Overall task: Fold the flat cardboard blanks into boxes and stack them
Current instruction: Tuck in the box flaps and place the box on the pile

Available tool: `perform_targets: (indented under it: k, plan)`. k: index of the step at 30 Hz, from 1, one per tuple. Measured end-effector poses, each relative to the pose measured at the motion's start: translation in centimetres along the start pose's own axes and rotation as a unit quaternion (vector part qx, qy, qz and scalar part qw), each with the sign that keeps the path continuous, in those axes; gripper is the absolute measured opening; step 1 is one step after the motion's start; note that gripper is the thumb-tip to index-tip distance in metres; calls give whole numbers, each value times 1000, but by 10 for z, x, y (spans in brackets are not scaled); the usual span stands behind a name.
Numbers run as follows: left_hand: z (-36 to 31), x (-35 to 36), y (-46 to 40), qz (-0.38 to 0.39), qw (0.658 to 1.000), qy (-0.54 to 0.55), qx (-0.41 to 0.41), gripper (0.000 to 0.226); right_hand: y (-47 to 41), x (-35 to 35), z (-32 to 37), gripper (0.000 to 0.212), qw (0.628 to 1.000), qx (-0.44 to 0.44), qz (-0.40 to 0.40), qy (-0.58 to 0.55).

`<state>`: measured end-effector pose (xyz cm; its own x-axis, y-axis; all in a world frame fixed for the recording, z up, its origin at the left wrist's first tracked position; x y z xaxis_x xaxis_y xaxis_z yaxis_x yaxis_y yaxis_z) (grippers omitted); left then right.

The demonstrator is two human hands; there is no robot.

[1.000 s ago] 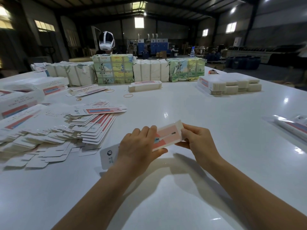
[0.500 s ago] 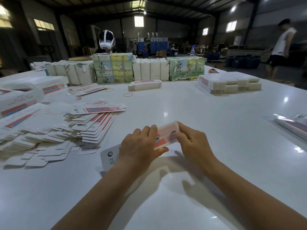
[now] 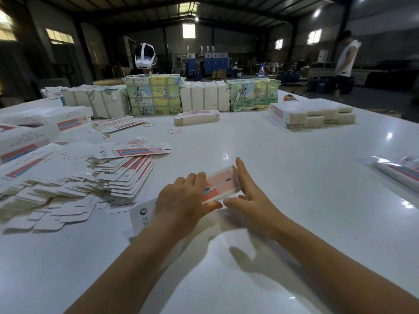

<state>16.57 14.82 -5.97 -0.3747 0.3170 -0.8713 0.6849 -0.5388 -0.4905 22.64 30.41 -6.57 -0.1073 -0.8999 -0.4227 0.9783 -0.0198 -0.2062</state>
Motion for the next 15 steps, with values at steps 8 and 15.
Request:
perform_targets:
  k: [8, 15]
  plan:
    - [7, 0, 0, 87, 993, 66, 34, 72, 2, -15, 0, 68, 858, -165, -16, 486]
    - [25, 36, -14, -81, 983, 93, 137, 70, -9, -50, 1, 52, 825, -110, -83, 548]
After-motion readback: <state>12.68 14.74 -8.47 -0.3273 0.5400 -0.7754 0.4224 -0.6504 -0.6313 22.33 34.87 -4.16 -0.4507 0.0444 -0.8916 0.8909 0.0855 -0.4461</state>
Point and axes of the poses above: each hand's wrist, its own y-axis away from the middle knuckle, its own x-axis out of the palm, z = x × y, the point moved 1 cm from there along -y, towards the middle knuckle, and after that the axes turned 8 degrees about y, right-handed, at the moved point
